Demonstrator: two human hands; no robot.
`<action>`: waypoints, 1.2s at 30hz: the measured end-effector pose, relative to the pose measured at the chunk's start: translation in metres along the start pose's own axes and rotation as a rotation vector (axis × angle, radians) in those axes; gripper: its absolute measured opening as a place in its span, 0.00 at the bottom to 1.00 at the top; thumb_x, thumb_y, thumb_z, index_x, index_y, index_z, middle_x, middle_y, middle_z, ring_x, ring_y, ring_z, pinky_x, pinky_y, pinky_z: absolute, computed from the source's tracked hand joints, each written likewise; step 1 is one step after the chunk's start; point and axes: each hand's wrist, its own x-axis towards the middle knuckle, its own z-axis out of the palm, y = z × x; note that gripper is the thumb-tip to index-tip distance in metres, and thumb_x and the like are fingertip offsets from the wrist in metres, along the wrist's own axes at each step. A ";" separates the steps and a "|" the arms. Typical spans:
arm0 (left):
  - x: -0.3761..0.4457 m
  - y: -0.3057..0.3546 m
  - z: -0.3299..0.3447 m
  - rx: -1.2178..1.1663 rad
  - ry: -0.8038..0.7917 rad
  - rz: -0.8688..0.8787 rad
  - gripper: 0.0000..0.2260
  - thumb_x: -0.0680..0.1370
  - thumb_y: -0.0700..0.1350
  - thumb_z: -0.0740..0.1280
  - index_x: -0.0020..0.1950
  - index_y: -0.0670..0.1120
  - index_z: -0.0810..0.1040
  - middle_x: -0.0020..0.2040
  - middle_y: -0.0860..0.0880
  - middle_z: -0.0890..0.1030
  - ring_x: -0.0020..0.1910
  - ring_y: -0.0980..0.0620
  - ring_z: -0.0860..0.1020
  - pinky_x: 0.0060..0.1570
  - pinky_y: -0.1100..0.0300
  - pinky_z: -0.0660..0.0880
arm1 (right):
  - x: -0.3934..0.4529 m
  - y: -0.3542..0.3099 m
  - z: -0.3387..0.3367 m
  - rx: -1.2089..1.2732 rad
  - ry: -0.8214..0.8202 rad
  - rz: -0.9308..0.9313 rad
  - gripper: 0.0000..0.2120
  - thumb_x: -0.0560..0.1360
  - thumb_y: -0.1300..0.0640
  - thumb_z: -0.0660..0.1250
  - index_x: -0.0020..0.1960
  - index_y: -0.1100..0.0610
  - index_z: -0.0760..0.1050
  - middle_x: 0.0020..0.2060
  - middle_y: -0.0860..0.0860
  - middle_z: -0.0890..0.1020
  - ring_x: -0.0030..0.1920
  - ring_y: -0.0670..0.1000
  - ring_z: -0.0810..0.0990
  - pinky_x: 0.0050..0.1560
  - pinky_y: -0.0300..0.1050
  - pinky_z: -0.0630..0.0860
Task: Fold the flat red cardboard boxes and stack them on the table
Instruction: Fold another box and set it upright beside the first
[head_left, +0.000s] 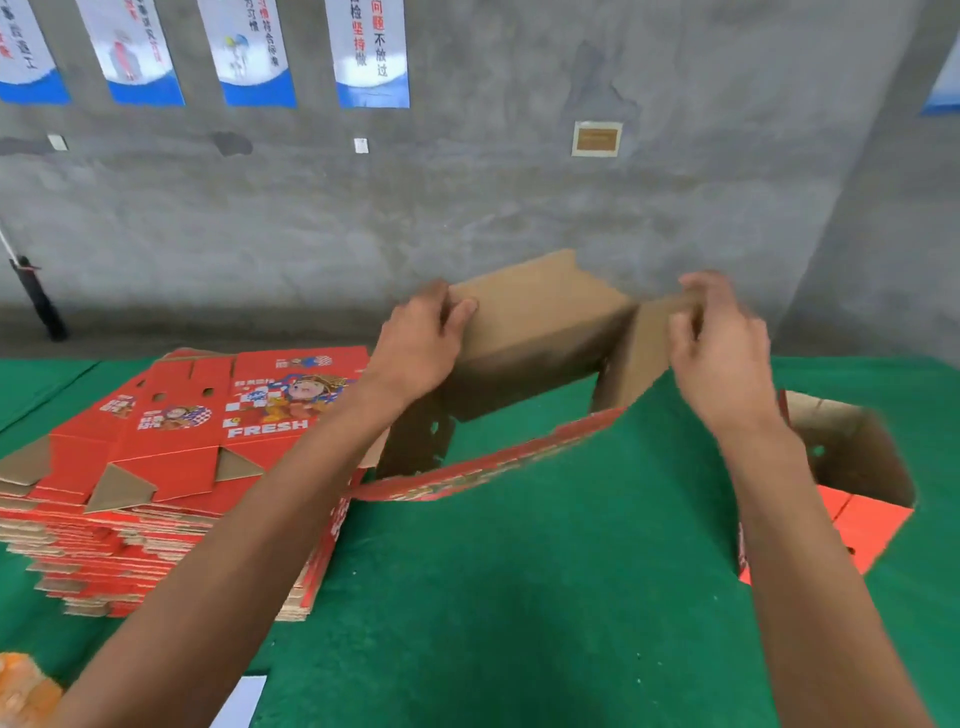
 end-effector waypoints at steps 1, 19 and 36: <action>0.005 0.003 0.008 0.049 -0.060 -0.052 0.14 0.86 0.52 0.62 0.45 0.45 0.70 0.47 0.37 0.80 0.50 0.34 0.78 0.47 0.45 0.71 | 0.002 0.007 -0.001 -0.030 -0.077 -0.015 0.17 0.80 0.64 0.60 0.68 0.60 0.73 0.53 0.66 0.82 0.55 0.70 0.78 0.56 0.57 0.68; -0.062 -0.111 0.074 0.357 -0.429 0.261 0.21 0.75 0.57 0.77 0.56 0.43 0.77 0.52 0.46 0.80 0.48 0.45 0.78 0.49 0.51 0.74 | -0.122 0.103 0.061 -0.292 -0.828 0.069 0.11 0.82 0.59 0.61 0.58 0.58 0.81 0.57 0.58 0.78 0.60 0.62 0.78 0.62 0.52 0.72; -0.121 -0.126 0.077 0.371 -0.673 0.390 0.22 0.85 0.41 0.62 0.78 0.56 0.71 0.64 0.49 0.75 0.60 0.49 0.73 0.56 0.55 0.71 | -0.127 0.113 0.043 -0.338 -0.744 -0.672 0.16 0.60 0.66 0.83 0.44 0.51 0.86 0.41 0.47 0.86 0.48 0.53 0.86 0.74 0.59 0.66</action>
